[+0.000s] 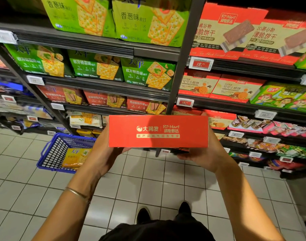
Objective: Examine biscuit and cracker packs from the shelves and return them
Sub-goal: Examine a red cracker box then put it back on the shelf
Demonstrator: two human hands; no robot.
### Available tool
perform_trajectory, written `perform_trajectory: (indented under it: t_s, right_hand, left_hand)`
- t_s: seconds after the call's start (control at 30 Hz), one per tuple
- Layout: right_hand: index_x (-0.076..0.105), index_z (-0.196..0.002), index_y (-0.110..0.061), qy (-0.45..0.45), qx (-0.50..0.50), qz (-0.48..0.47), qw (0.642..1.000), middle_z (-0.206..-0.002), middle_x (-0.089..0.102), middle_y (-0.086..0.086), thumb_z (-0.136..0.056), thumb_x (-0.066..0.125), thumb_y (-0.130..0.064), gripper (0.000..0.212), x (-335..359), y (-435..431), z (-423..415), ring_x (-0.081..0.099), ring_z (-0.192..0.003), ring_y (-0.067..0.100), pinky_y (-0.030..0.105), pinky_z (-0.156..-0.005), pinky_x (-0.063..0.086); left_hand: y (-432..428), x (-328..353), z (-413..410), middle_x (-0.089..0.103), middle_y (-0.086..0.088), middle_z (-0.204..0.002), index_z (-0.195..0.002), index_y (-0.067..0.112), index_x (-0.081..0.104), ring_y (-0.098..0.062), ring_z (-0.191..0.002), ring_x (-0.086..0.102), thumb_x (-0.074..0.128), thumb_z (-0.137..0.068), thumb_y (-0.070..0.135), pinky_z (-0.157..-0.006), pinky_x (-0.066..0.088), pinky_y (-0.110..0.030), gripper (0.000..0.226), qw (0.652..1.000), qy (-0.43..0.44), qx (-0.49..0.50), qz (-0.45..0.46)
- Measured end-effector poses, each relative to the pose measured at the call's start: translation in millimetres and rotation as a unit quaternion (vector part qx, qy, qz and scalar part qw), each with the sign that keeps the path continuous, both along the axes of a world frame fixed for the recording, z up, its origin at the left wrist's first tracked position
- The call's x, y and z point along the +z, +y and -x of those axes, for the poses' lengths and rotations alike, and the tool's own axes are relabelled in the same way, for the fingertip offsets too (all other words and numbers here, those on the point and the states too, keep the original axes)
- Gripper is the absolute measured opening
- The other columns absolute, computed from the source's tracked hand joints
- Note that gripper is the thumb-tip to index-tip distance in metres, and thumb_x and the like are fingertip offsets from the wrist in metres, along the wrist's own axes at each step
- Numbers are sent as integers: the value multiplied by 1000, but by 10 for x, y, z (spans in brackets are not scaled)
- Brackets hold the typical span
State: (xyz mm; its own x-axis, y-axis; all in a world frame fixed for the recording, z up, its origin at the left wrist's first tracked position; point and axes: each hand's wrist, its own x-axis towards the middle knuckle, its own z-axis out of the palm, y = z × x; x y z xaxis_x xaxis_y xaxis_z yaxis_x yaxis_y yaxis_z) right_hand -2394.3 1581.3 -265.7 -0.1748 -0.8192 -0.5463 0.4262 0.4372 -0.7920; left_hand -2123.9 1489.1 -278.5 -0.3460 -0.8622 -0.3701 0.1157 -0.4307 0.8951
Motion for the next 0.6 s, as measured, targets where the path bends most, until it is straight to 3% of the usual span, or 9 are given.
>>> perform_trajectory:
  t_s: [0.07, 0.17, 0.3, 0.4, 0.43, 0.5, 0.6]
  right_hand:
    - [81, -103, -40, -6, 11, 6, 1000, -121, 76, 8, -79, 33, -87, 71, 4, -21, -19, 74, -110, 31, 50, -90, 58]
    - [81, -100, -41, 5, 16, 14, 1000, -118, 77, 8, -70, 39, -87, 69, -38, -41, -10, 76, -106, 29, 46, -85, 61]
    - [80, -103, -42, -20, 6, 37, 999, -121, 76, 10, -77, 45, -83, 61, -53, -59, 44, 73, -112, 33, 58, -103, 53]
    - [80, -108, -36, -84, -17, 28, 996, -129, 72, 14, -82, 57, -73, 51, -62, -54, 69, 70, -117, 35, 62, -106, 49]
    - [81, -109, -34, -98, -27, 24, 995, -130, 71, 14, -81, 61, -69, 49, -68, -45, 68, 70, -118, 35, 61, -103, 51]
    - [80, -111, -36, -105, -9, 32, 994, -130, 72, 11, -84, 65, -62, 41, -83, -21, 44, 71, -116, 34, 57, -93, 58]
    - [73, -124, -38, -89, 2, 24, 996, -128, 74, 7, -85, 68, -52, 41, -101, 11, 5, 74, -111, 31, 49, -80, 64]
  left_hand:
    - [-12, -7, -26, 79, -7, -101, -97, 29, 79, -20, -90, 73, 75, -89, 25, -80, 59, -37, 10, 1000, -2, 2, 2]
    - [-29, -27, -64, 78, -6, -97, -105, 25, 77, -18, -82, 72, 83, -69, 30, -76, 55, -37, 36, 1000, -16, -8, 16]
    - [-64, -79, -100, 79, -9, -109, -119, 20, 70, -32, -101, 75, 65, -104, 28, -81, 58, -41, 17, 998, -44, 25, 39]
    - [-38, -27, -99, 76, -6, -122, -127, 34, 69, -28, -108, 75, 58, -108, 36, -86, 59, -43, 21, 997, -28, 47, 58]
    - [-16, 6, -92, 74, -5, -127, -132, 35, 66, -28, -112, 73, 60, -106, 42, -91, 58, -47, 28, 996, -22, 47, 77]
    - [31, 65, -94, 68, -1, -138, -144, 33, 57, -30, -124, 67, 71, -87, 66, -100, 54, -52, 68, 992, -8, 39, 117]
    - [43, 129, -95, 65, 1, -143, -157, 38, 38, -28, -128, 66, 80, -58, 82, -99, 58, -50, 116, 992, 13, 1, 125]
